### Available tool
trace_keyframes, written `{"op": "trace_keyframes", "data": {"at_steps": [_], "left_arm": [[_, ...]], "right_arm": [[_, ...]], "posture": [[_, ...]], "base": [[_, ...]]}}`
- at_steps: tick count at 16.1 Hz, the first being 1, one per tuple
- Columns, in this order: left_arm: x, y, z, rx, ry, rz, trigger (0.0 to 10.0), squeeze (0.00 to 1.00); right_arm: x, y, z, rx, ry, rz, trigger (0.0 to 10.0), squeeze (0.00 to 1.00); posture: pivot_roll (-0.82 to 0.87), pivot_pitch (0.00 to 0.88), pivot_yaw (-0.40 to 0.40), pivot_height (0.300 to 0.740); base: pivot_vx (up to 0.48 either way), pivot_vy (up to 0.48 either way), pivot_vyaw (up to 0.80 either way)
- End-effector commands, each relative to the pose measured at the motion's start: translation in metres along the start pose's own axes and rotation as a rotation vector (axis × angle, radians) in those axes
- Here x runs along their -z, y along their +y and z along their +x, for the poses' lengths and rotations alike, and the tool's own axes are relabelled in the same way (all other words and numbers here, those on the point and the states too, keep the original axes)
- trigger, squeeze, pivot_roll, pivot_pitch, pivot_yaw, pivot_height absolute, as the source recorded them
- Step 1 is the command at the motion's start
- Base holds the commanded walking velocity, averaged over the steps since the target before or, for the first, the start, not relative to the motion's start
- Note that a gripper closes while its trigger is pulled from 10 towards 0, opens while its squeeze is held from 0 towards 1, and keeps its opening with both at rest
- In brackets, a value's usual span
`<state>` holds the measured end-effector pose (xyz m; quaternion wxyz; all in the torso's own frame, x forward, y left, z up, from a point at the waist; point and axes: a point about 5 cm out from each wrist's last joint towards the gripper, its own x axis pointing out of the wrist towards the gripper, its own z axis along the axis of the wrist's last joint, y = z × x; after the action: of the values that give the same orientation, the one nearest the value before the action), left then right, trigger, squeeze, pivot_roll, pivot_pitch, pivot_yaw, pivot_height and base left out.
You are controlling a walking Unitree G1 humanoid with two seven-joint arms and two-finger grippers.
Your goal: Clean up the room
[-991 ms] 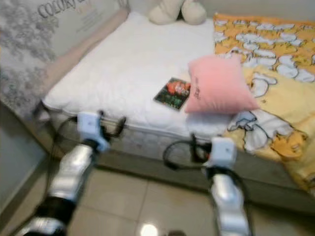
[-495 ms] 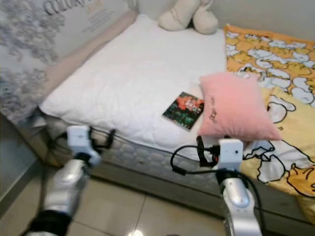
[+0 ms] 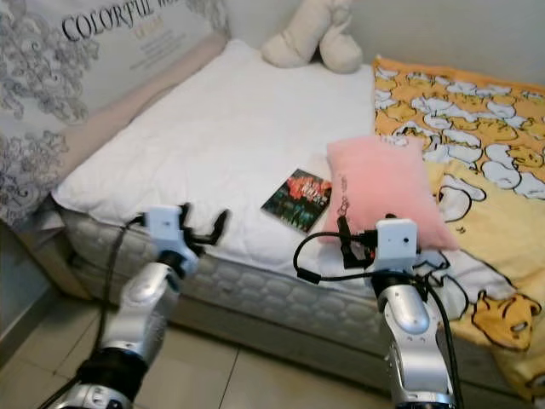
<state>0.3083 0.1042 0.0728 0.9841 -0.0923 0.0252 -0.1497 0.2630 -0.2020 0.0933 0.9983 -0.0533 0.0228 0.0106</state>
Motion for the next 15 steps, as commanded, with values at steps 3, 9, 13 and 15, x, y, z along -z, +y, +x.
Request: {"op": "trace_keyframes", "data": {"at_steps": [3, 9, 13, 15], "left_arm": [[-0.006, 0.006, 0.003, 0.009, -0.014, 0.034, 10.0, 0.0], [-0.009, 0.009, 0.012, -0.005, -0.005, 0.05, 10.0, 0.0], [-0.029, 0.005, 0.02, 0.049, -0.084, 0.065, 10.0, 0.0], [-0.032, 0.004, 0.023, 0.052, -0.09, 0.062, 10.0, 0.0]], "right_arm": [[0.001, 0.004, 0.001, -0.001, 0.009, -0.005, 10.0, 0.0], [0.004, 0.002, -0.004, 0.038, 0.003, -0.01, 10.0, 0.0], [0.001, 0.001, 0.002, 0.058, -0.025, 0.013, 10.0, 0.0], [0.0, 0.002, 0.004, 0.058, -0.033, 0.012, 10.0, 0.0]], "posture": [[-0.14, 0.0, -0.01, 0.74], [-0.15, 0.0, 0.018, 0.74], [-0.13, 0.0, 0.029, 0.74], [-0.13, 0.0, 0.036, 0.74]], "base": [[0.328, -0.347, -0.76], [0.284, -0.278, -0.36], [0.12, 0.0, 0.0], [0.48, 0.0, 0.0]]}}
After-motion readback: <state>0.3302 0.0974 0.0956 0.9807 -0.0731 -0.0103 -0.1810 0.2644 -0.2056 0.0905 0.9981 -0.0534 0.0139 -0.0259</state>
